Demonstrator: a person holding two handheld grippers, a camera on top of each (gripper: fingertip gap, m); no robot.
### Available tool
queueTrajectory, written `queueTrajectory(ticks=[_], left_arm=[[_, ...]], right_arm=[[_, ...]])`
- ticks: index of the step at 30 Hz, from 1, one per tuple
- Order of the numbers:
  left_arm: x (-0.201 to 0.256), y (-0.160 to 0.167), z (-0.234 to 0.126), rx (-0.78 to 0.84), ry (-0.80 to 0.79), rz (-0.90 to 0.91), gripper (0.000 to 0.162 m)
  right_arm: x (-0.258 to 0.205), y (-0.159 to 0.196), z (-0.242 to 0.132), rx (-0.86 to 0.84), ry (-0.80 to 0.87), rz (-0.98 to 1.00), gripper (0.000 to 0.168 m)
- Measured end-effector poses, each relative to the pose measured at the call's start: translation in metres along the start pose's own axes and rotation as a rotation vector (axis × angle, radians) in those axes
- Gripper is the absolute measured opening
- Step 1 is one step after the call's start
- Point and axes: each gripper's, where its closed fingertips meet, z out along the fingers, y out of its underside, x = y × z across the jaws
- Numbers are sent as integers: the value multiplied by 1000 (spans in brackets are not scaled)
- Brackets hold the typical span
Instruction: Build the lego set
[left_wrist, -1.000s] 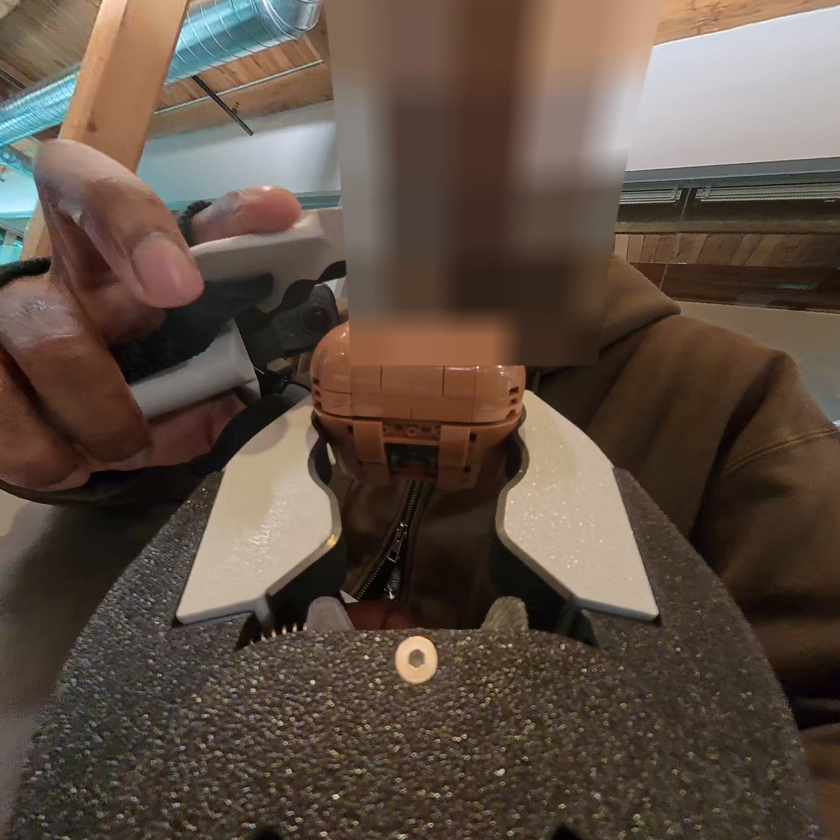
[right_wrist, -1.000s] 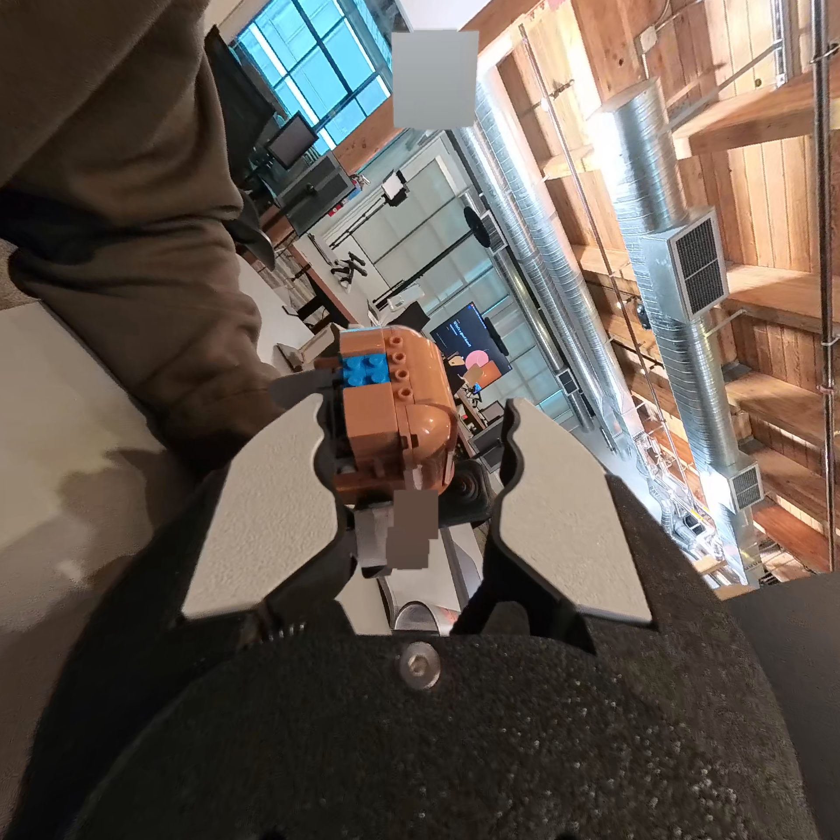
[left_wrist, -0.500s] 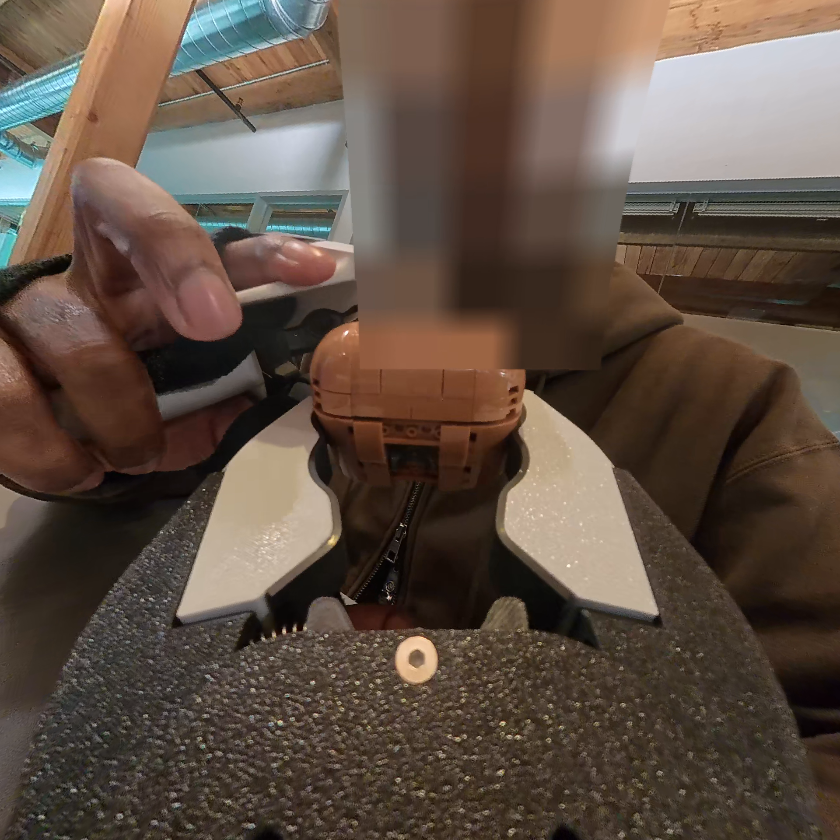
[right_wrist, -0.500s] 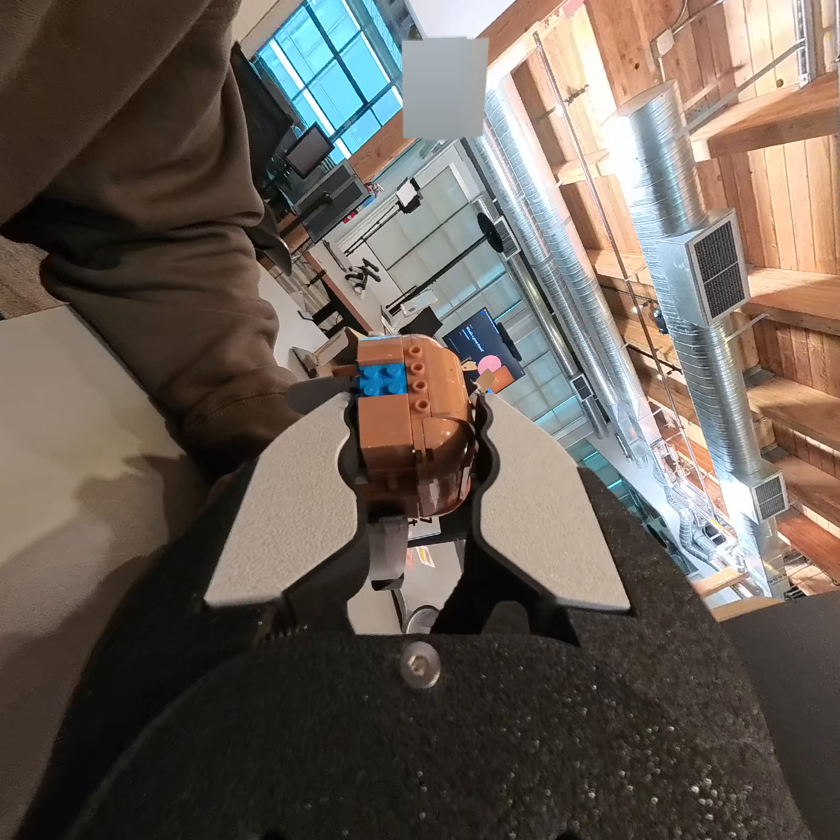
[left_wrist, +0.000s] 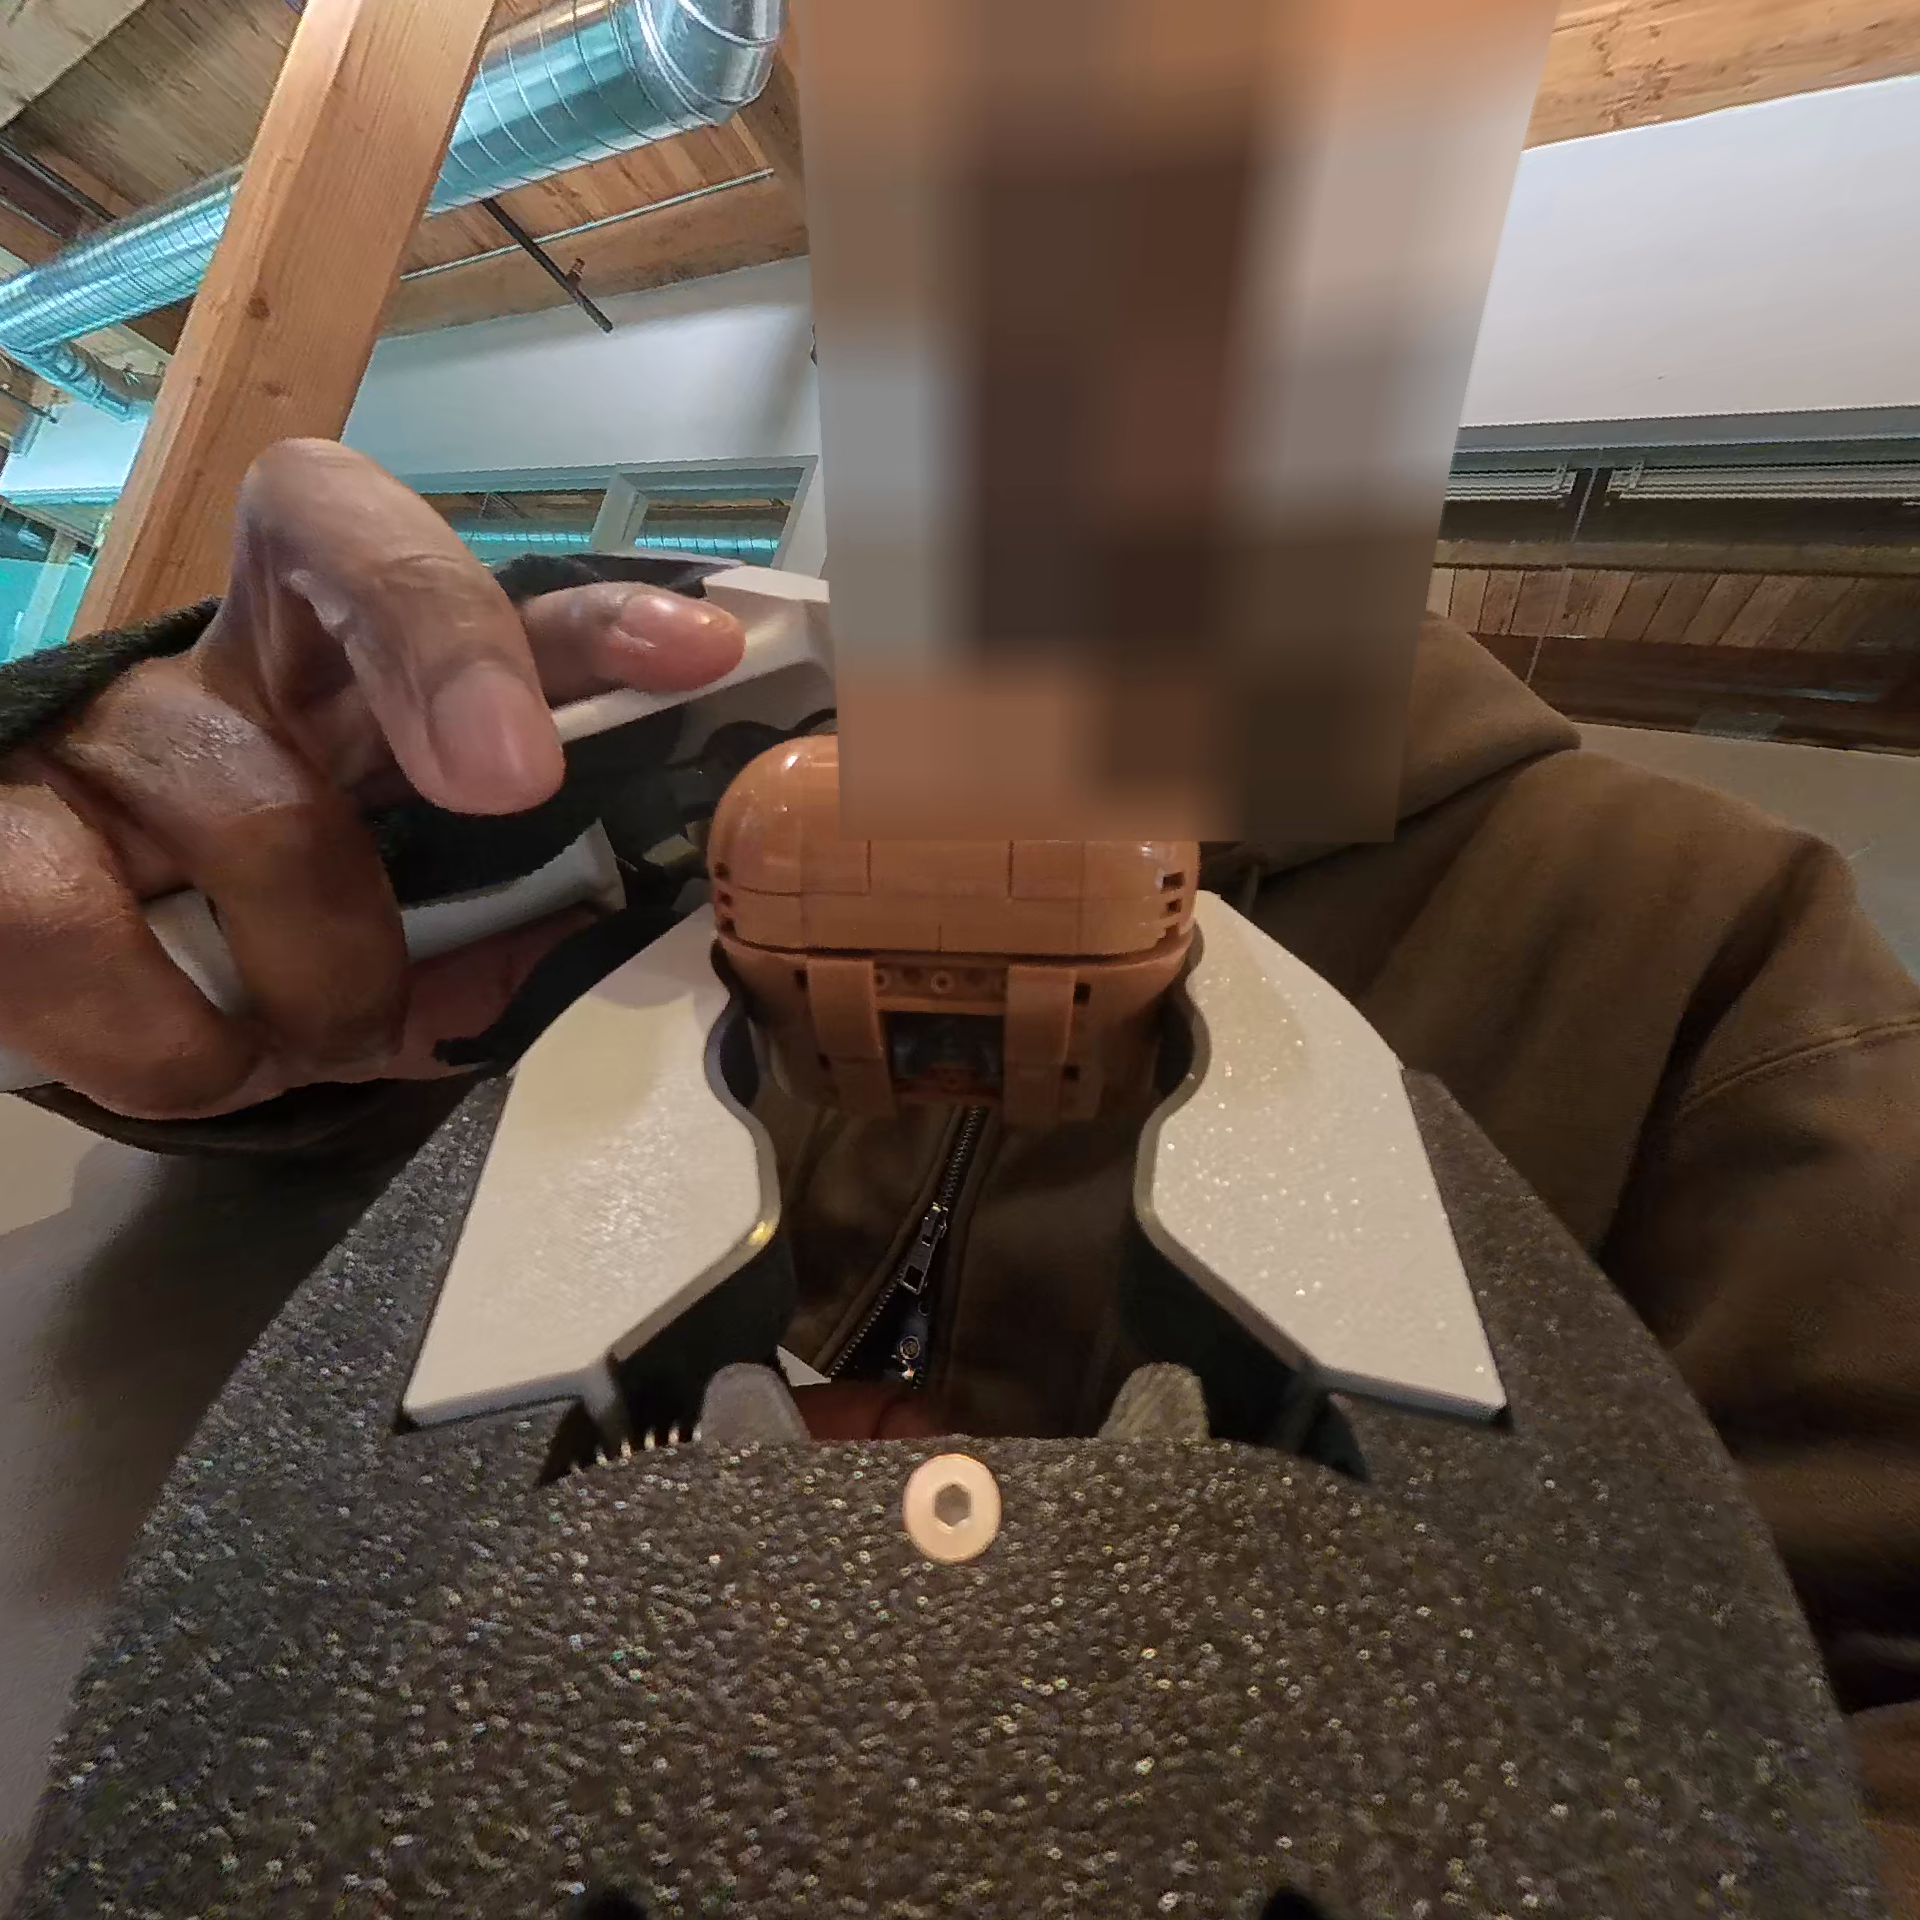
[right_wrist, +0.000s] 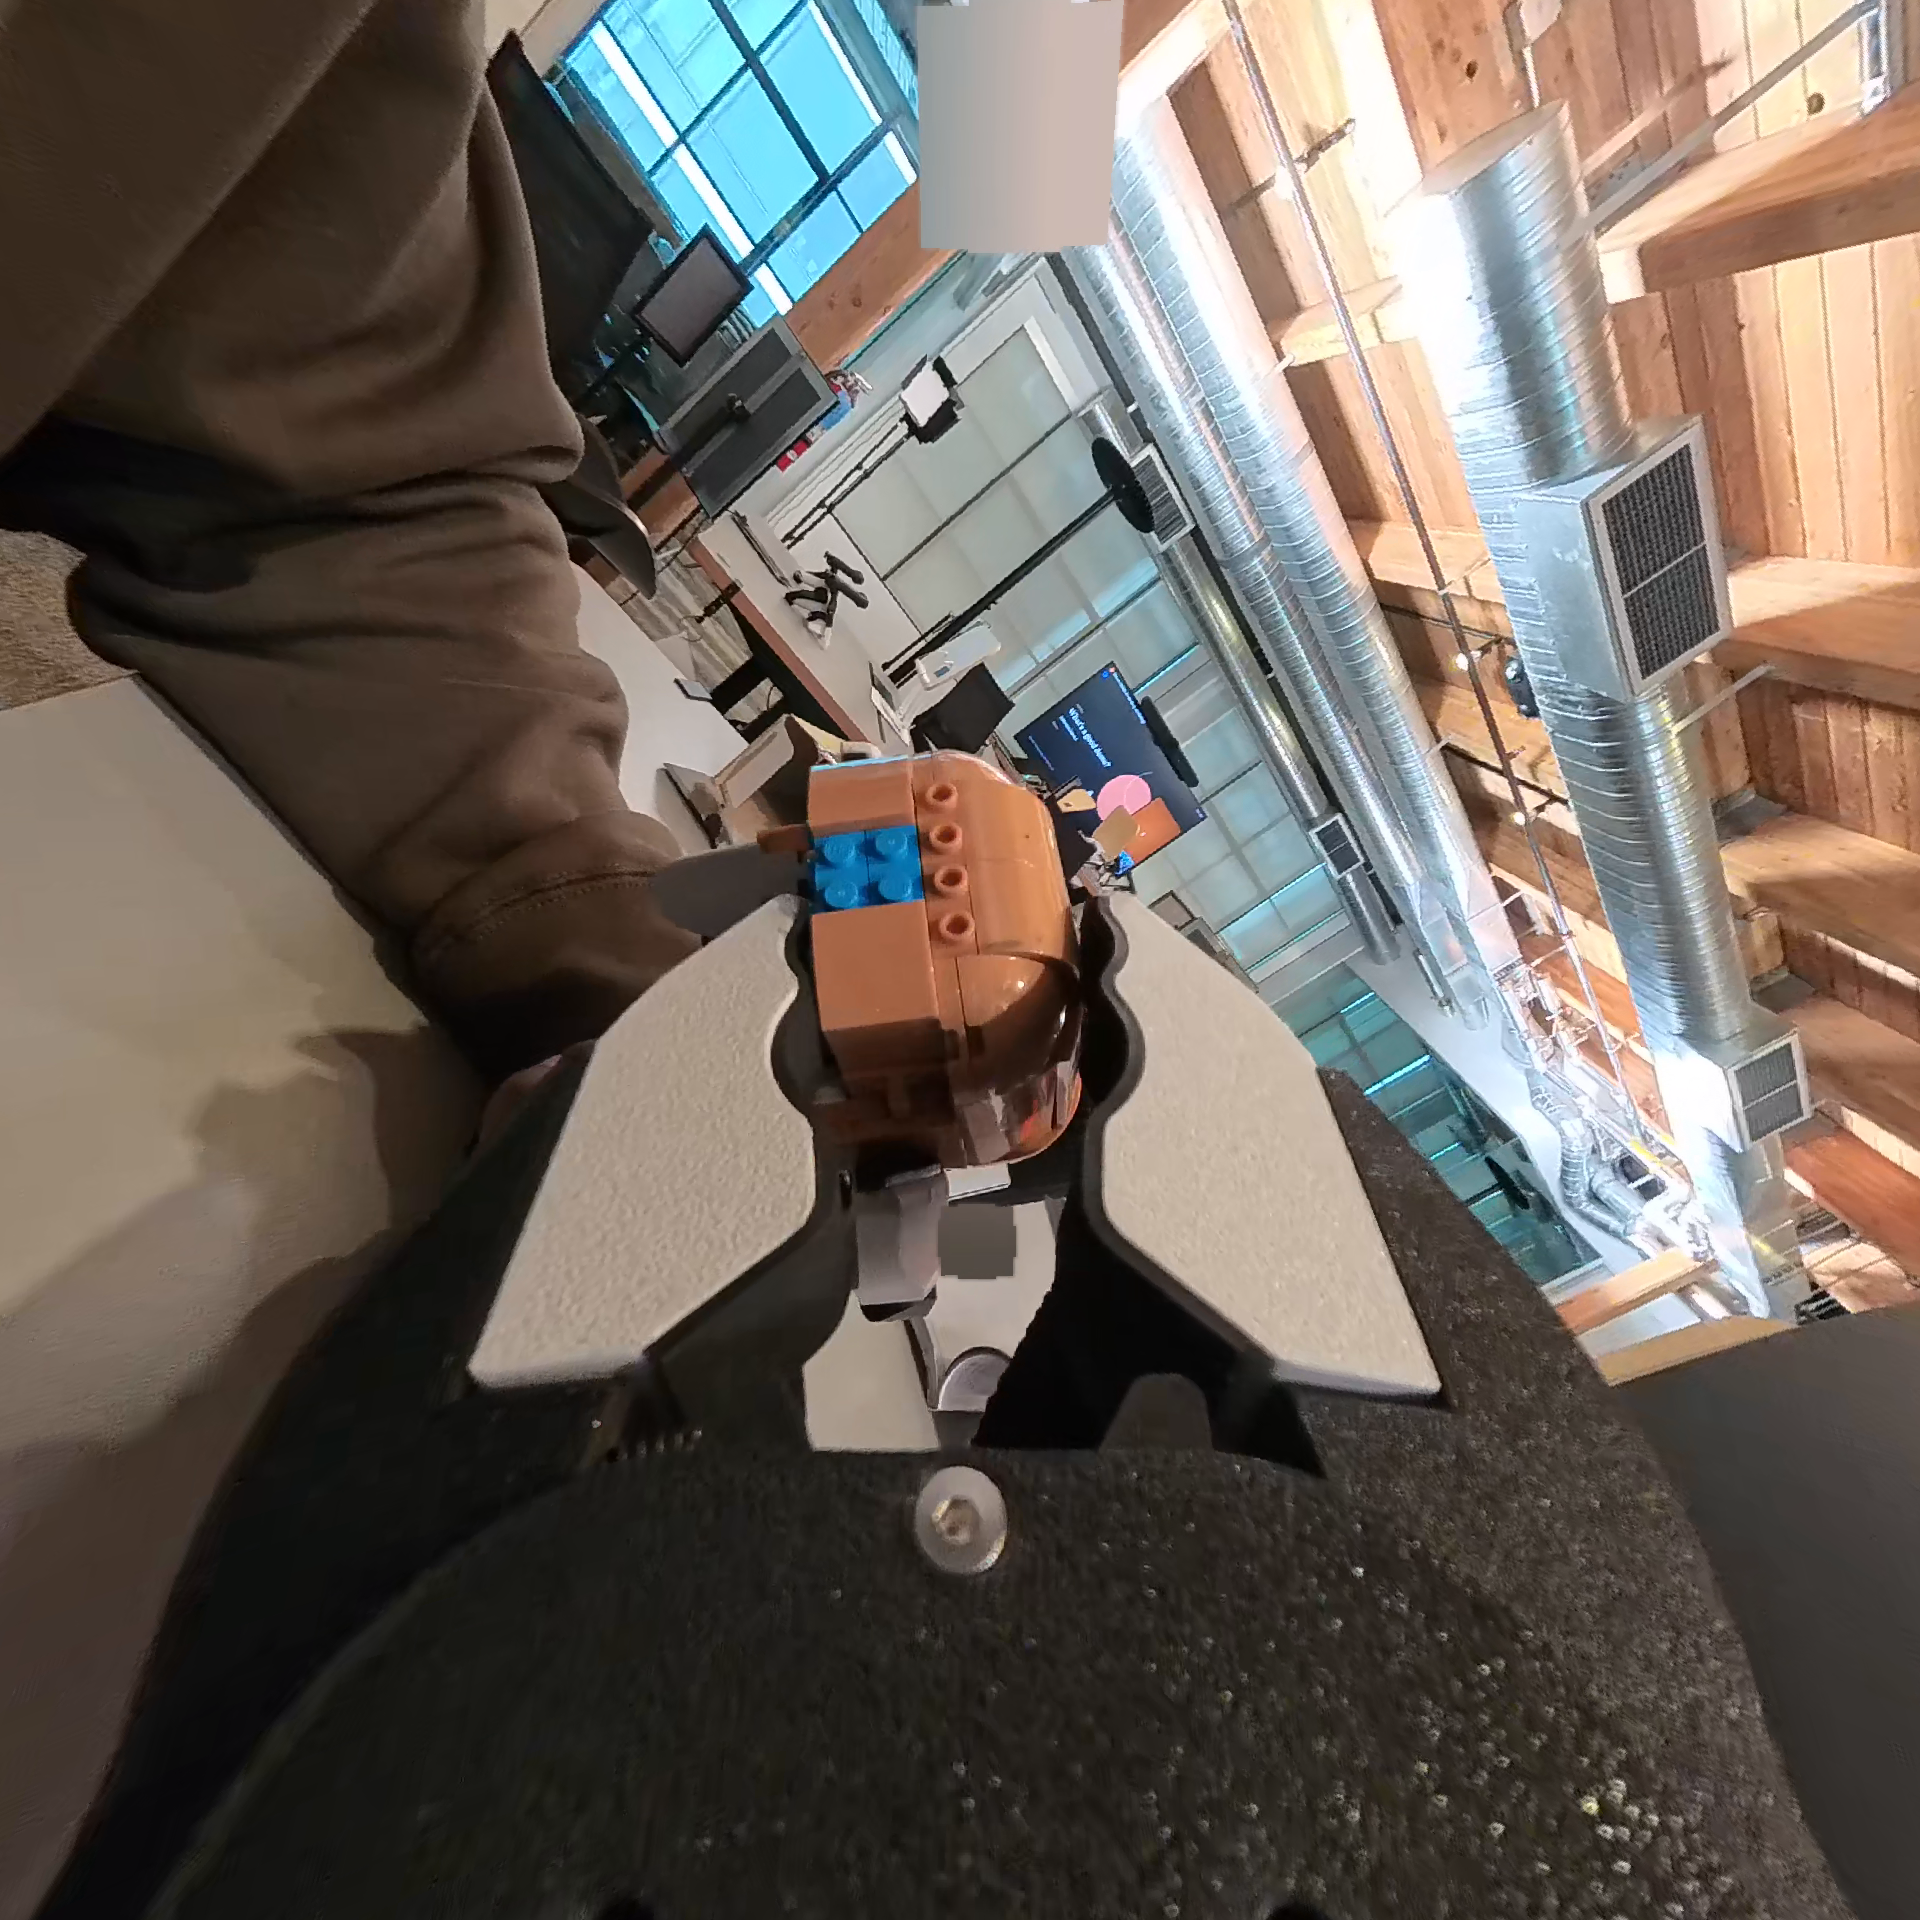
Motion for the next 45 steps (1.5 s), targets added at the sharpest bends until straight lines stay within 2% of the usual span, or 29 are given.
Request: queueTrajectory(ticks=[8,12,15,18,21,22,25,27,38,45], left_arm=[[-5,-1,-1,5,-28,-7,77],[-21,-11,-11,47,-175,63,76],[-50,-24,-37,48,-483,194,76],[-86,-41,-86,-3,-983,367,76],[-101,-56,-148,-51,-1498,433,77],[-101,-56,-159,-58,-1583,433,77],[-103,-47,-167,-84,-1632,392,77],[-106,-41,-165,-125,-1632,393,77],[-116,-28,-146,-219,-1562,406,77],[-119,-24,-139,-215,-1530,377,76]], right_arm=[[2,4,-3,3,2,10,49],[13,23,-14,-41,52,68,50],[26,56,-32,-163,139,92,55],[35,94,-47,-317,234,129,58],[30,123,-47,-483,267,55,57],[29,133,-46,-548,280,3,57],[28,150,-43,-668,304,-127,57],[29,155,-41,-692,314,-146,55],[20,164,-36,-664,238,-165,53],[19,166,-35,-645,213,-182,45]])
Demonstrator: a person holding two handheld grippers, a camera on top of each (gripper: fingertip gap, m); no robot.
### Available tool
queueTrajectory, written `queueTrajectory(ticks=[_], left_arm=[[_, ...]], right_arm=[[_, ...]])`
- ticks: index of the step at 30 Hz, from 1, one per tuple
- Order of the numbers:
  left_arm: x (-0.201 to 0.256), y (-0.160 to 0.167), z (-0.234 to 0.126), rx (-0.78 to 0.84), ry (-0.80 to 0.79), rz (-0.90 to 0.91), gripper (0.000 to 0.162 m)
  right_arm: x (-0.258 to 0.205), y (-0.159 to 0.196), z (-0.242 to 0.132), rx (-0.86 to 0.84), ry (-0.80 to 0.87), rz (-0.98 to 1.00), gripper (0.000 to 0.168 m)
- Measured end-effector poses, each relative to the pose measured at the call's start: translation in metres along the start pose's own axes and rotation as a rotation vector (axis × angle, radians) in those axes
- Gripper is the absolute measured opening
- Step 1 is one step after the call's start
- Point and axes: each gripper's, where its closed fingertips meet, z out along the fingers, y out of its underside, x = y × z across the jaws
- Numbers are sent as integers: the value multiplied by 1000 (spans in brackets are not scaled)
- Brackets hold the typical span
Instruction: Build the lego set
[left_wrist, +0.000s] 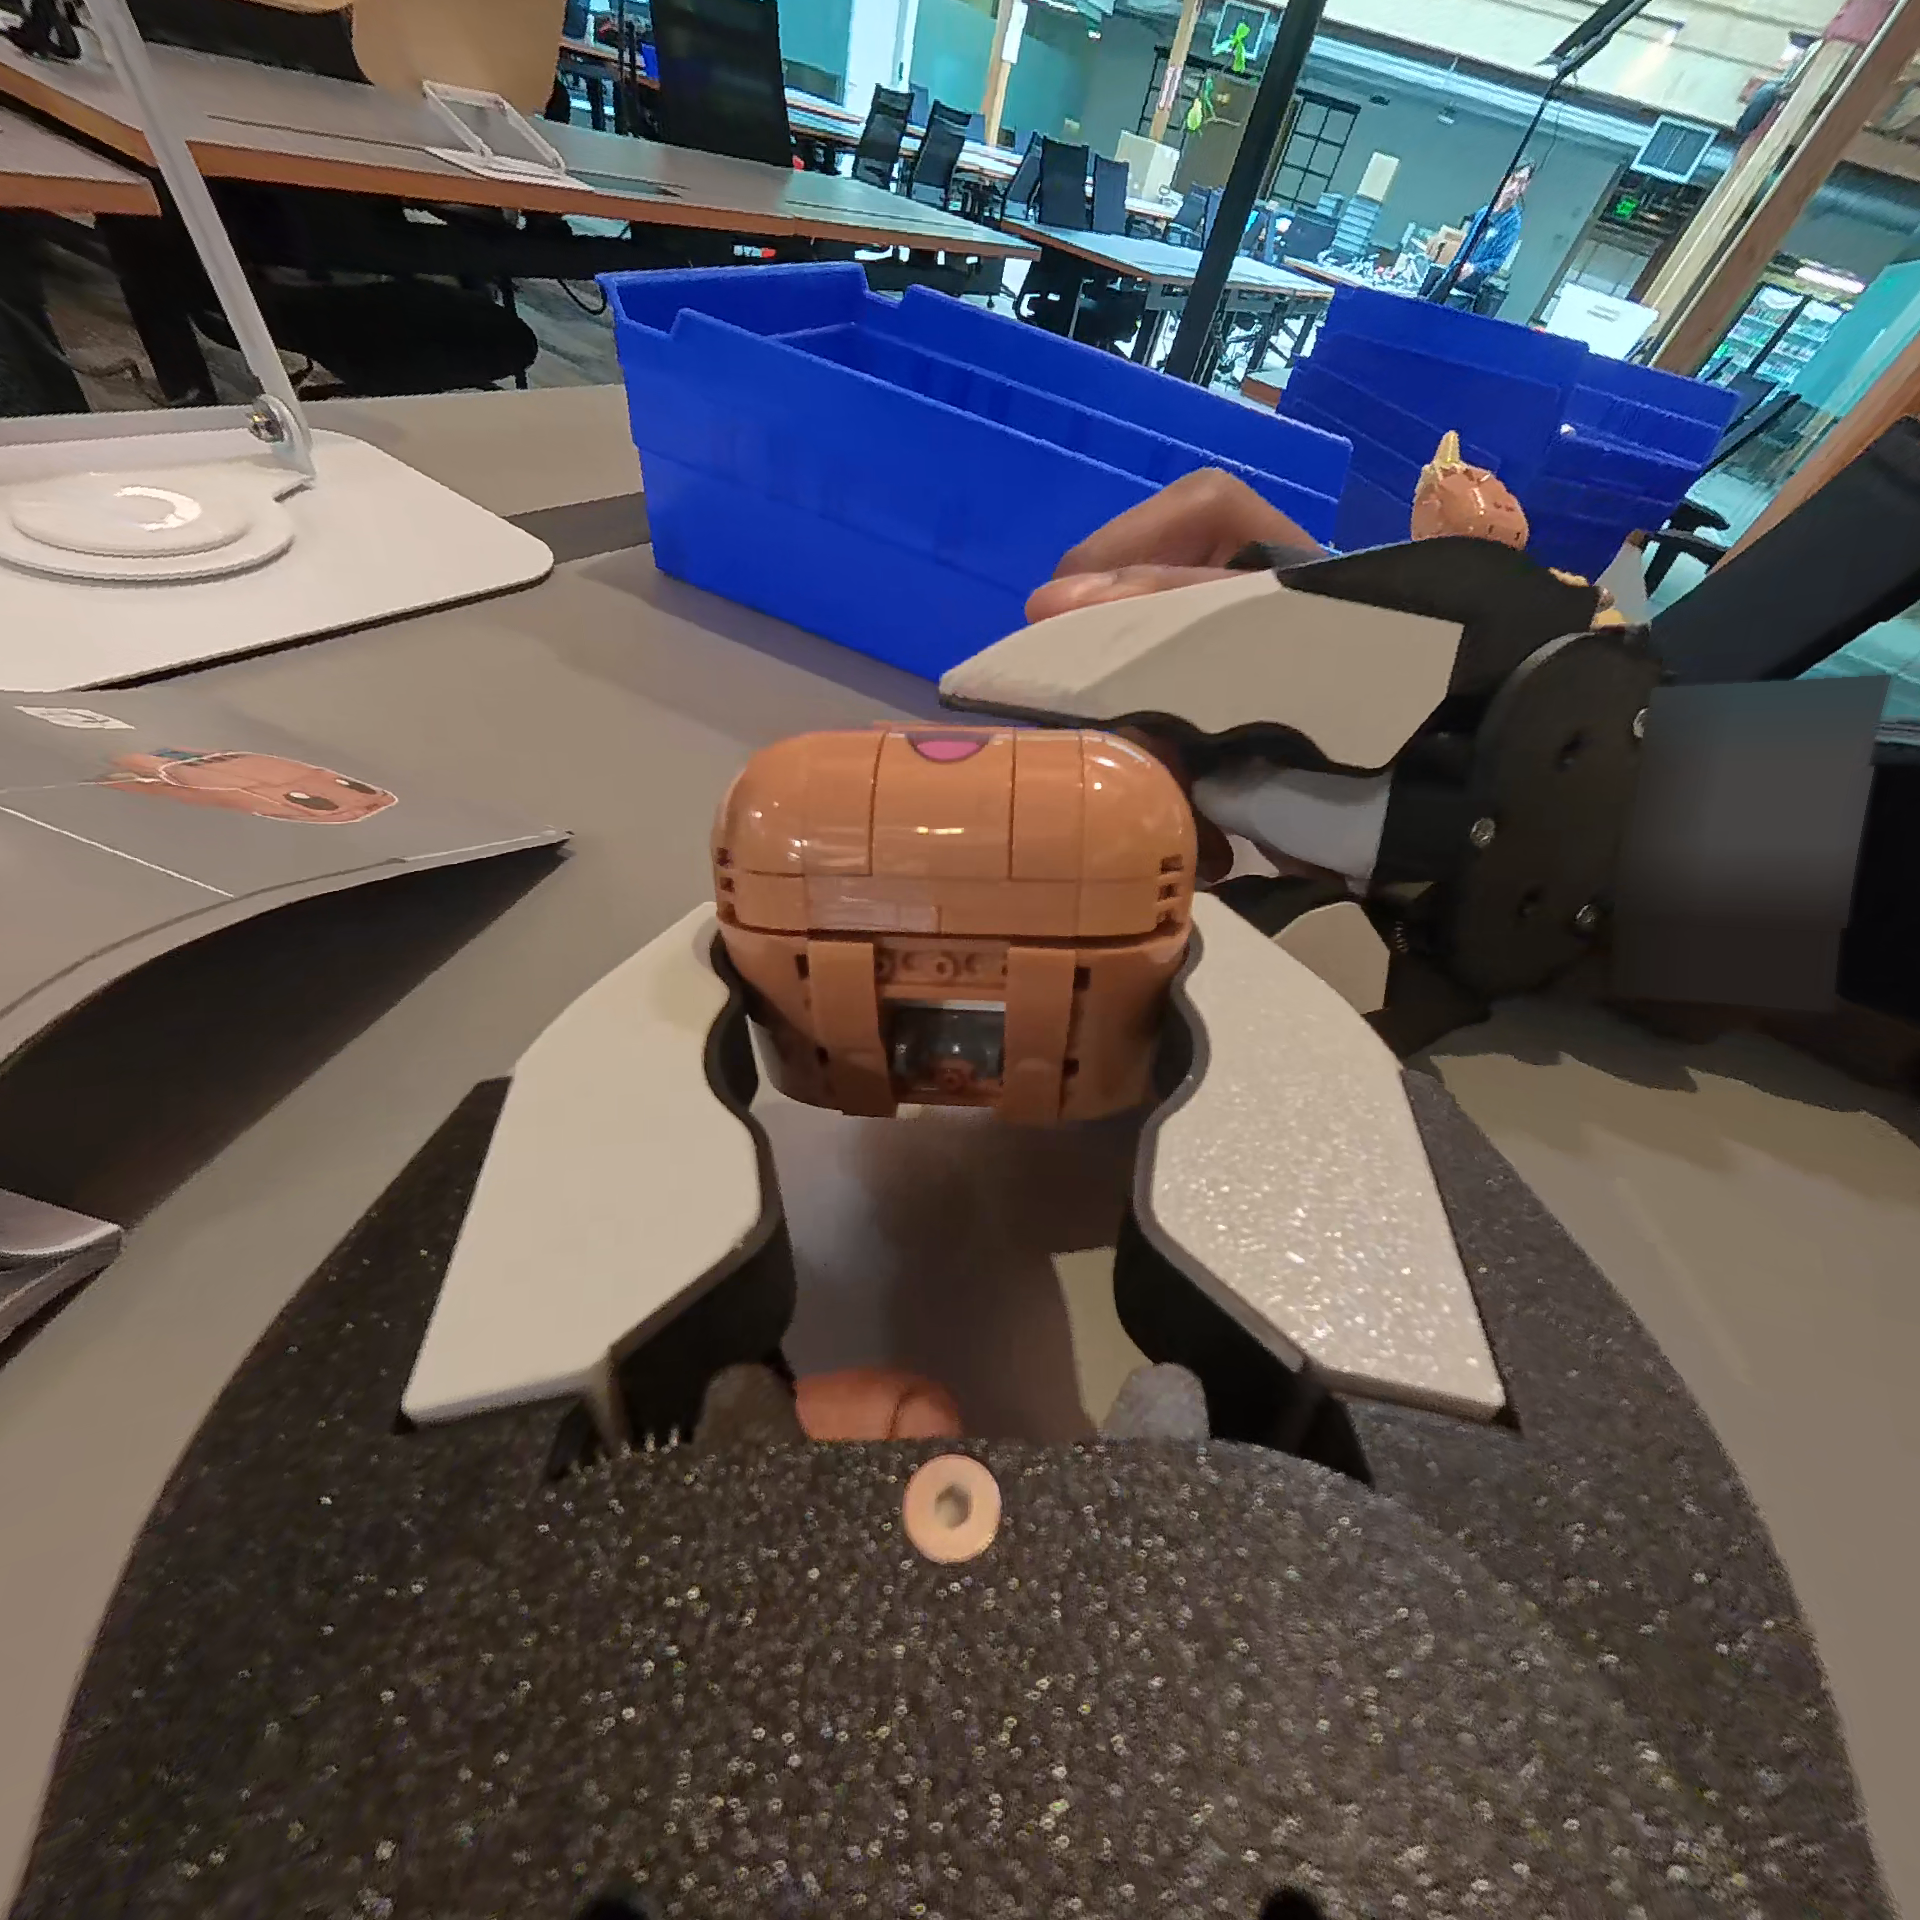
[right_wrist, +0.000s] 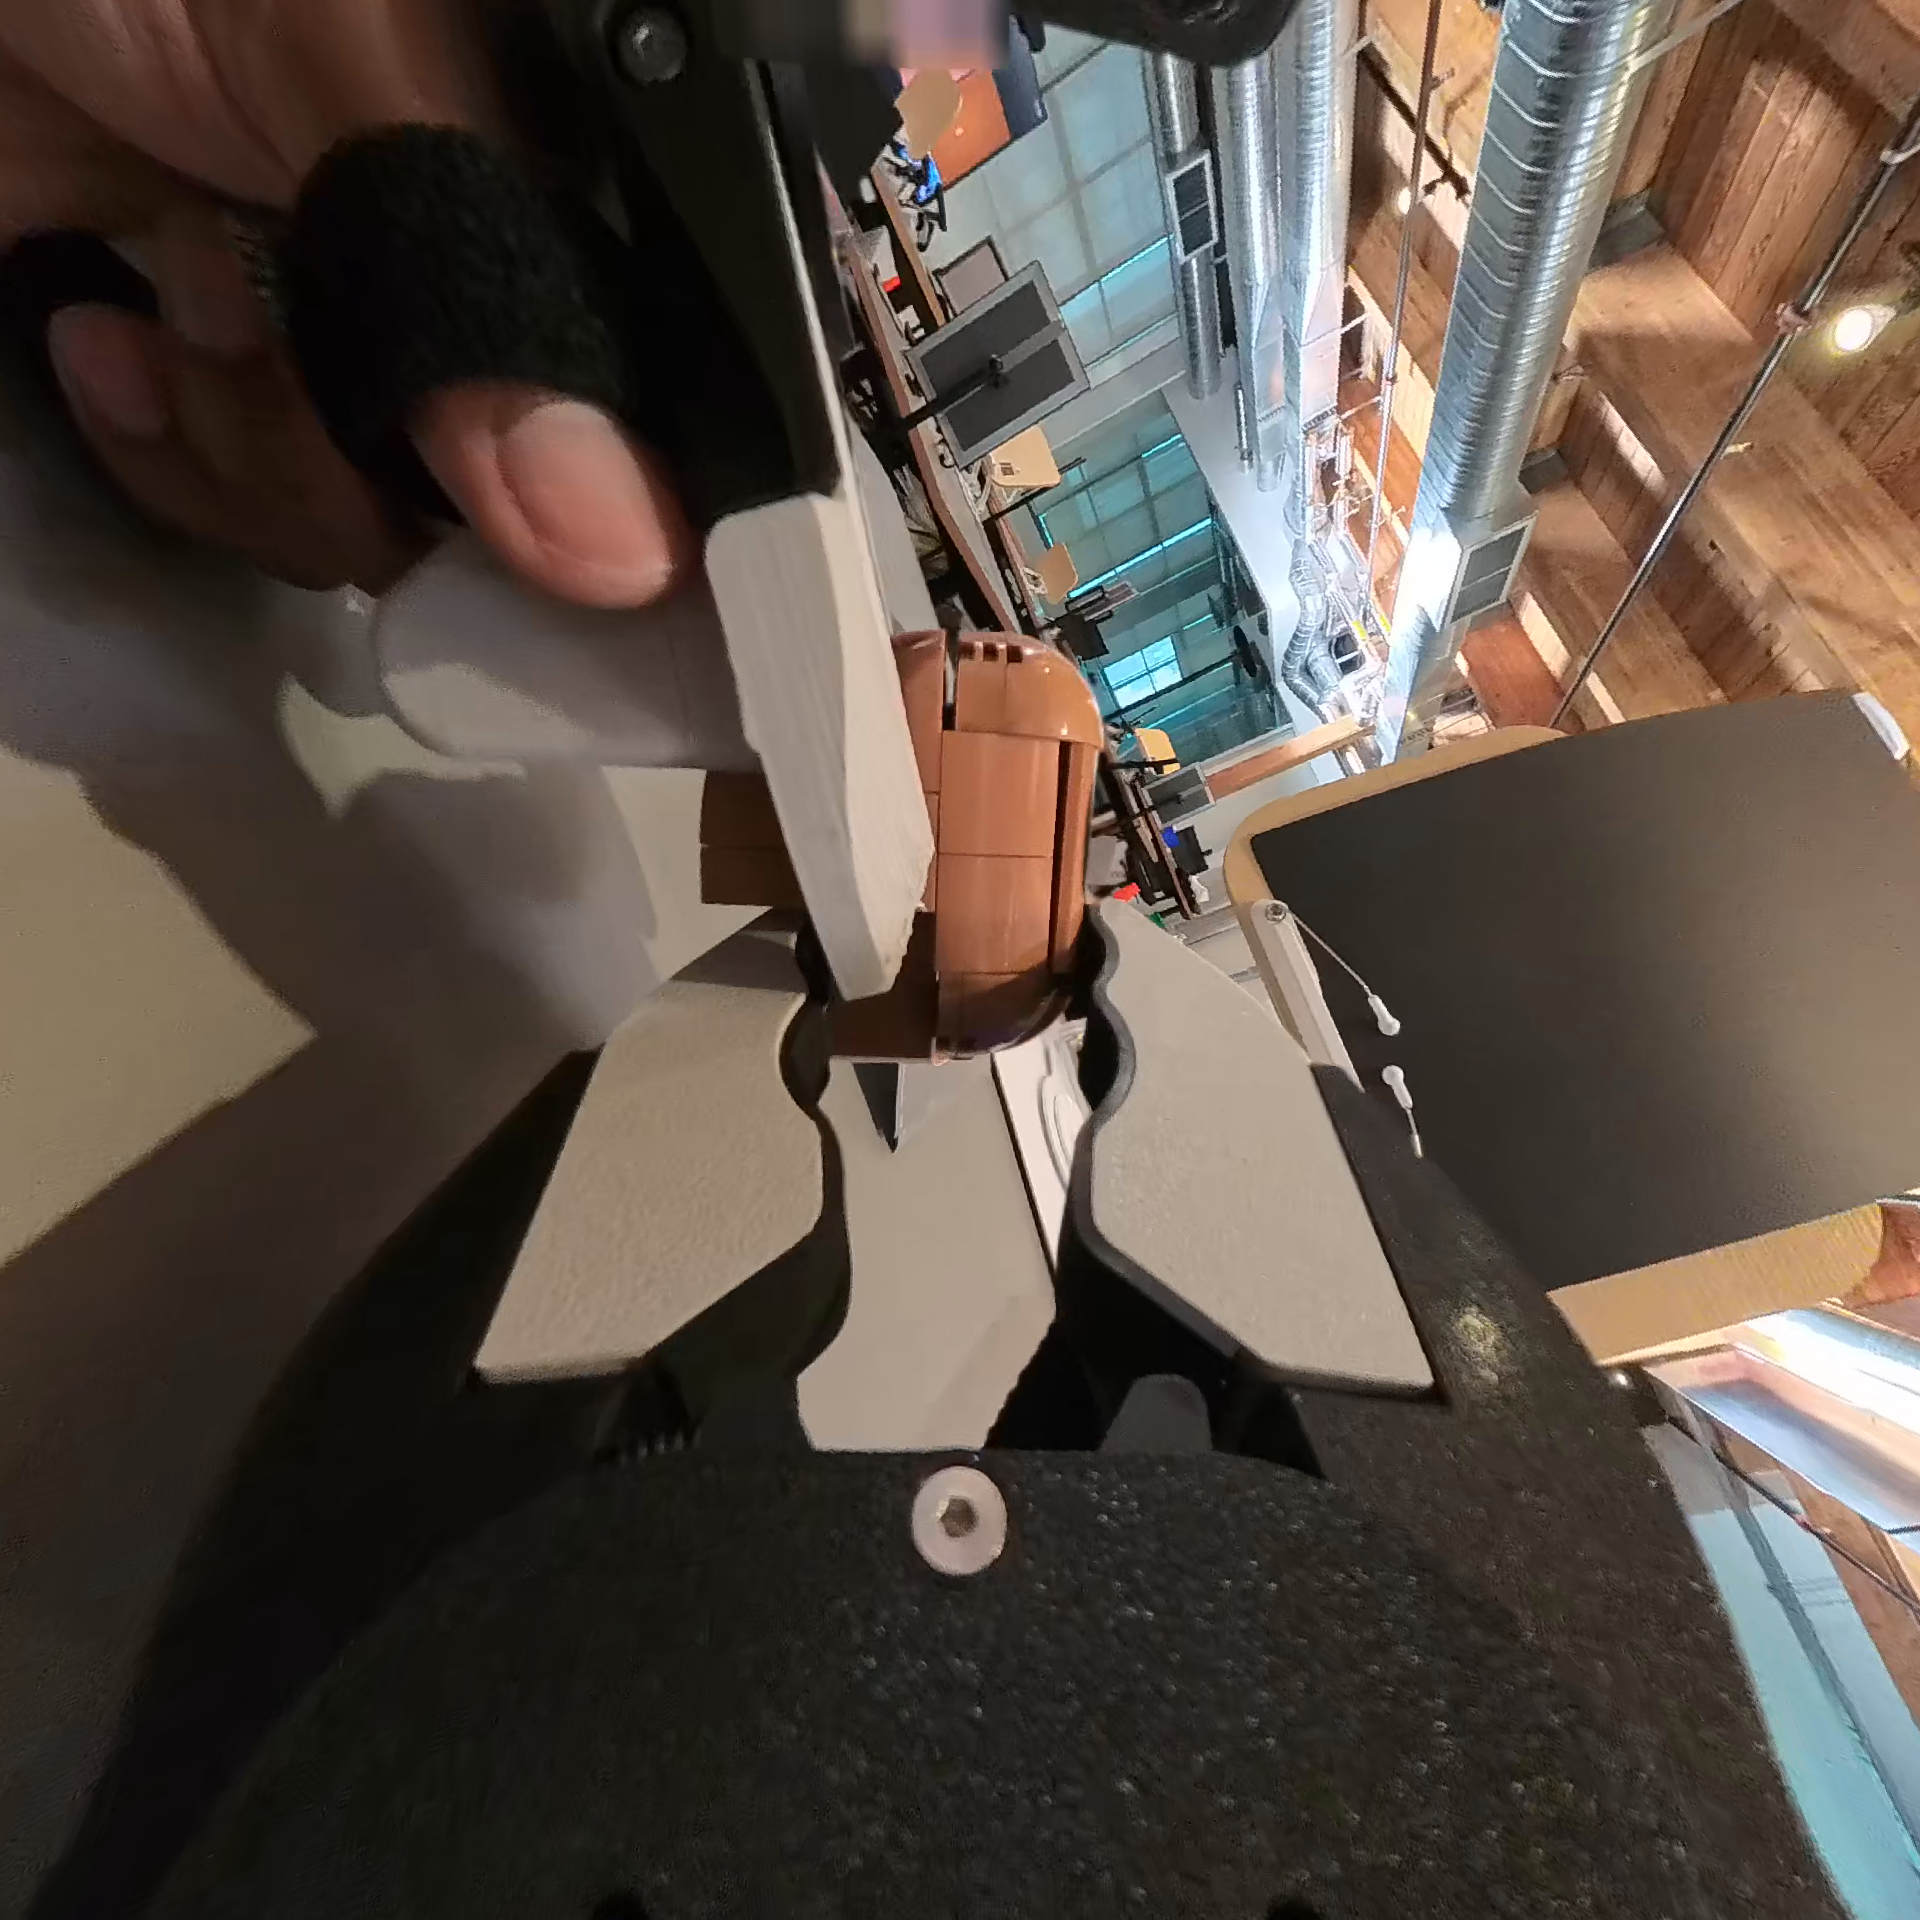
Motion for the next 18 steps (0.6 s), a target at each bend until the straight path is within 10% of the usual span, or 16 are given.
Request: queueTrajectory(ticks=[18], left_arm=[[12,-4,-6,-26,142,16,82]], right_arm=[[5,-6,-11,120,-60,138,45]])
